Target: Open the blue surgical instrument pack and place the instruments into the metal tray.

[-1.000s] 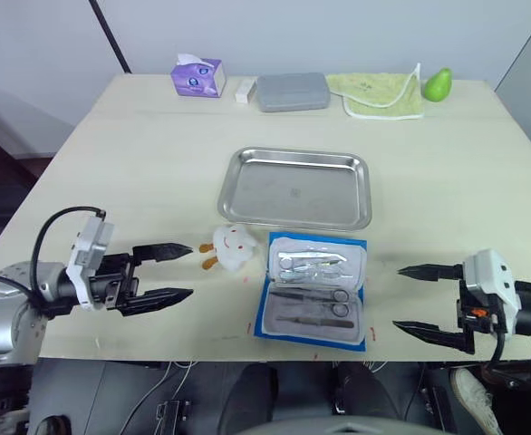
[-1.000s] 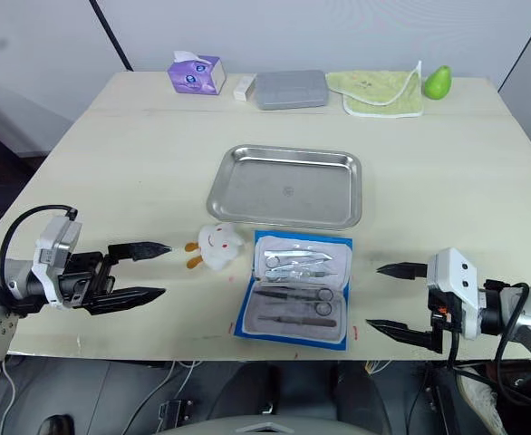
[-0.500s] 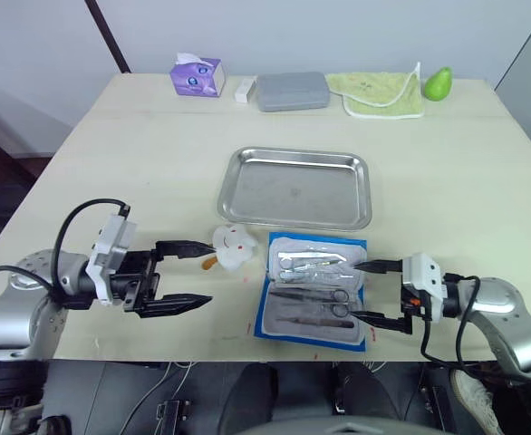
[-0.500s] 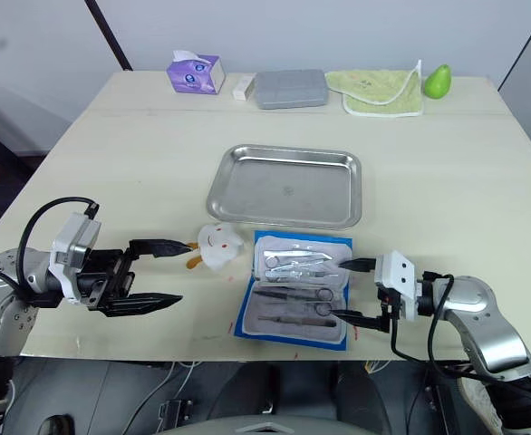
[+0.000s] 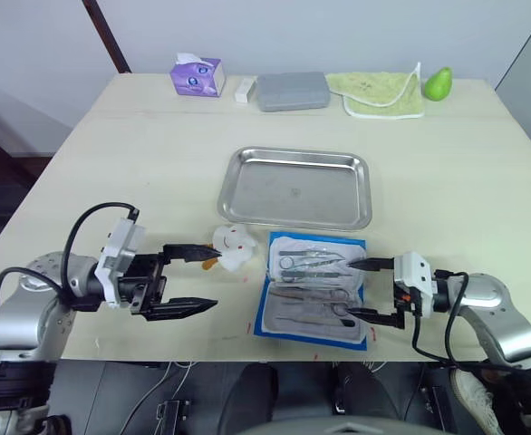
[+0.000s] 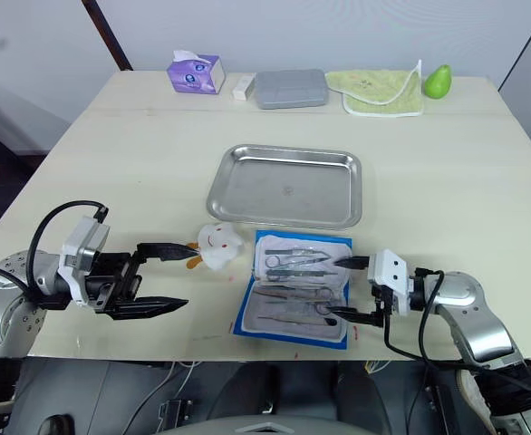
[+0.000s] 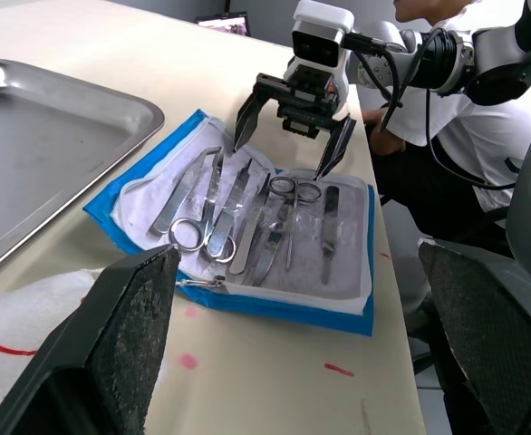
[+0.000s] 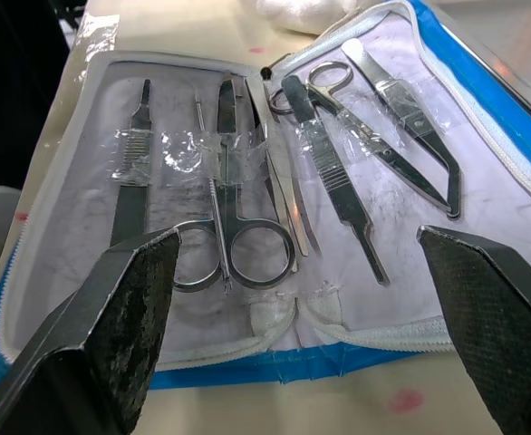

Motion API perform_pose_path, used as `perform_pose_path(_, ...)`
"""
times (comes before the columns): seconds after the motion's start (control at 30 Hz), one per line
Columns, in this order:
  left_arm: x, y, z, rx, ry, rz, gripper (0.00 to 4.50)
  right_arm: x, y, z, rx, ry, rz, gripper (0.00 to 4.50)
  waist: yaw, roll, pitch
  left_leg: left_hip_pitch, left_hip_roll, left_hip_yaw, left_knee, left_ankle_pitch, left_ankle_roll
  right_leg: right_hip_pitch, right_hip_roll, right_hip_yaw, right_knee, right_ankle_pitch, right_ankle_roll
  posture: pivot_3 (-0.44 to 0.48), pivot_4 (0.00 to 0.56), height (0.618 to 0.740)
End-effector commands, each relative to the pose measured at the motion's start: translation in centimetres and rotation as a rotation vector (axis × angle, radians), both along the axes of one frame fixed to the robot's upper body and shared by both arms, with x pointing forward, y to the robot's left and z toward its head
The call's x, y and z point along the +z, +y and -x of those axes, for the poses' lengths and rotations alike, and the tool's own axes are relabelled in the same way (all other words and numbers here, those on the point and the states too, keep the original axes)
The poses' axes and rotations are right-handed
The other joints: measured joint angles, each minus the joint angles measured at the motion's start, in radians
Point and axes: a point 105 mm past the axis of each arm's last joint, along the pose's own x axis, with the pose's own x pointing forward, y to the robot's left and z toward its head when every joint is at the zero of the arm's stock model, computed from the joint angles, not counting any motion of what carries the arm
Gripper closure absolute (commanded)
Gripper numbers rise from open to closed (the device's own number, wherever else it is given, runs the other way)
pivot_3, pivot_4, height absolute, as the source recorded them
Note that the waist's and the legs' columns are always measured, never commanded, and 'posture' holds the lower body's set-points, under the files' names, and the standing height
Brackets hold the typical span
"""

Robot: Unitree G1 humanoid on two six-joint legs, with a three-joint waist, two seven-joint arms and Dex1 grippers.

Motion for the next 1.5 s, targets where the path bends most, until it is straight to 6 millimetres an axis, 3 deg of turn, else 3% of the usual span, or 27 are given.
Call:
perform_pose_path(0.03, 0.5, -0.4, 0.1, -0.031, -0.031, -0.001, 0.00, 0.3, 0.3, 0.0, 0.011, -0.018, -0.033, 0.09, 0.000, 0.000, 0.000, 0.000, 0.000, 0.000, 0.000, 0.000, 0.000, 0.000, 0.000, 0.000, 0.000, 0.000, 0.000, 0.000, 0.150, 0.740)
perform_pose_path(0.53, -0.3, -0.8, -0.5, -0.026, -0.013, 0.003, 0.00, -4.0, 0.3, -0.2, 0.028, 0.073, -0.004, 0.09, -0.003, -0.001, -0.001, 0.001, 0.000, 0.000, 0.000, 0.000, 0.000, 0.000, 0.000, 0.000, 0.000, 0.000, 0.000, 0.000, 0.150, 0.740)
perform_pose_path(0.73, -0.2, -1.2, -0.8, -0.037, -0.031, 0.009, 0.00, -5.8, 0.1, -0.1, 0.022, 0.124, 0.022, 0.09, -0.006, -0.008, -0.005, 0.004, 0.001, 0.000, -0.001, 0.000, 0.000, 0.001, 0.002, 0.001, 0.001, 0.000, 0.000, 0.000, 0.150, 0.740)
perform_pose_path(1.0, 0.6, -1.5, -1.2, -0.042, -0.059, 0.008, 0.00, -6.7, -0.5, -0.2, 0.009, 0.141, 0.052, 0.09, -0.003, -0.015, -0.011, 0.019, 0.001, 0.001, -0.008, 0.000, 0.000, 0.017, 0.001, 0.000, -0.005, 0.000, -0.001, 0.000, 0.150, 0.740)
perform_pose_path(1.17, 1.2, -2.8, -3.1, 0.024, -0.100, -0.017, 0.00, -6.6, -0.4, -0.2, 0.012, 0.135, 0.056, 0.09, -0.003, -0.018, -0.013, 0.020, 0.001, 0.000, -0.008, 0.000, 0.000, 0.017, 0.001, 0.000, -0.006, 0.000, -0.001, 0.000, 0.150, 0.740)
perform_pose_path(1.3, 1.0, -5.0, -4.8, 0.052, -0.113, -0.174, 0.00, -6.1, -0.4, 0.1, 0.017, 0.125, 0.057, 0.09, -0.001, -0.017, -0.012, 0.019, 0.001, -0.001, -0.008, 0.000, 0.000, 0.017, 0.001, 0.000, -0.006, 0.000, -0.001, 0.000, 0.150, 0.740)
perform_pose_path(1.4, 0.8, -6.3, -5.2, -0.016, -0.075, -0.221, 0.00, -5.9, -0.1, 0.1, 0.015, 0.122, 0.051, 0.09, 0.000, -0.017, -0.012, 0.019, 0.000, -0.001, -0.008, 0.000, 0.000, 0.017, 0.001, 0.000, -0.006, 0.000, -0.001, 0.000, 0.150, 0.740)
perform_pose_path(1.5, 0.2, -7.6, -6.0, -0.044, -0.075, -0.260, 0.79, -6.0, 0.0, 0.2, 0.014, 0.121, 0.053, 0.00, -0.003, -0.015, -0.012, 0.019, 0.000, 0.000, -0.008, 0.000, 0.000, 0.017, 0.001, 0.001, -0.006, 0.000, -0.001, 0.000, 0.150, 0.740)
